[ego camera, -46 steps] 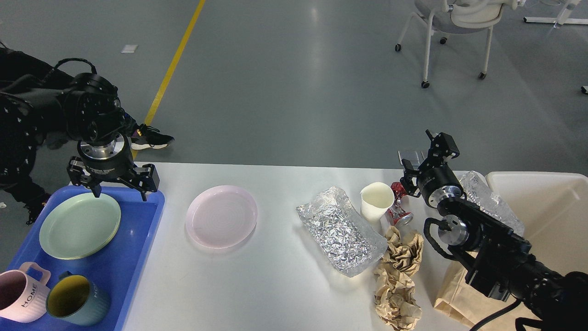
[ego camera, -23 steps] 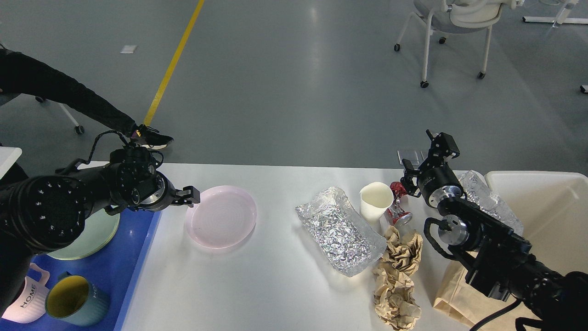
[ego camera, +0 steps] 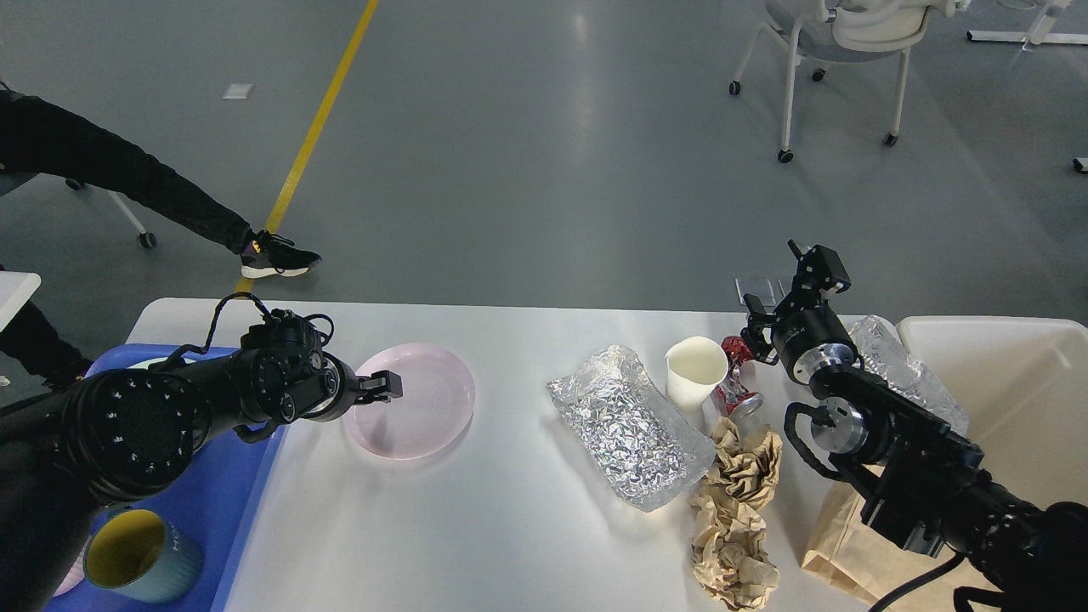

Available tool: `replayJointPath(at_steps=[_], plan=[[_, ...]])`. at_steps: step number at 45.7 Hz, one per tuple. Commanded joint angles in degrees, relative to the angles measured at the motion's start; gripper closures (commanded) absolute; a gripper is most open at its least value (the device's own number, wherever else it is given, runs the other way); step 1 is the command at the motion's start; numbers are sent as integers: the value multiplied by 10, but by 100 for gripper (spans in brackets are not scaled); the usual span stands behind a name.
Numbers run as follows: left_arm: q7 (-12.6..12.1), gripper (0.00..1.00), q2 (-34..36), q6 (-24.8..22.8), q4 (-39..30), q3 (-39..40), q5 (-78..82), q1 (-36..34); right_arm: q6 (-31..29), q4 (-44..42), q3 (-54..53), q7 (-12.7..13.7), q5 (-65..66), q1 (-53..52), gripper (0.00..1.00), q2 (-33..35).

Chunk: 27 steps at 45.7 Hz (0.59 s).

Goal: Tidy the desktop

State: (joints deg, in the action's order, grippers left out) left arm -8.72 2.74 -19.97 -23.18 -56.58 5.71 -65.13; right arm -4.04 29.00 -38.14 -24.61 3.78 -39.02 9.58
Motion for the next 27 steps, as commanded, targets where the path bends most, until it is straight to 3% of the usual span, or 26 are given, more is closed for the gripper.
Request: replayJointPath(at_steps=[1,6,10,19,22,27], plan=[[1,12,0,-2,0,10,-1,8,0,0,0,0,0,0,0,0],[1,21,1,-4,-1,24,-1,18,0,0,0,0,0,0,0,0],[0,37,1,-5,-2,25,-2,24,0,0,0,0,0,0,0,0],[-7,49,2,-5,-2,26,-2,25,0,0,0,0,0,0,0,0],[-23,60,2,-8,-3,27,-2,25,0,0,0,0,0,0,0,0],[-55,86,4,-46,-4,38,-2,25,0,0,0,0,0,0,0,0]])
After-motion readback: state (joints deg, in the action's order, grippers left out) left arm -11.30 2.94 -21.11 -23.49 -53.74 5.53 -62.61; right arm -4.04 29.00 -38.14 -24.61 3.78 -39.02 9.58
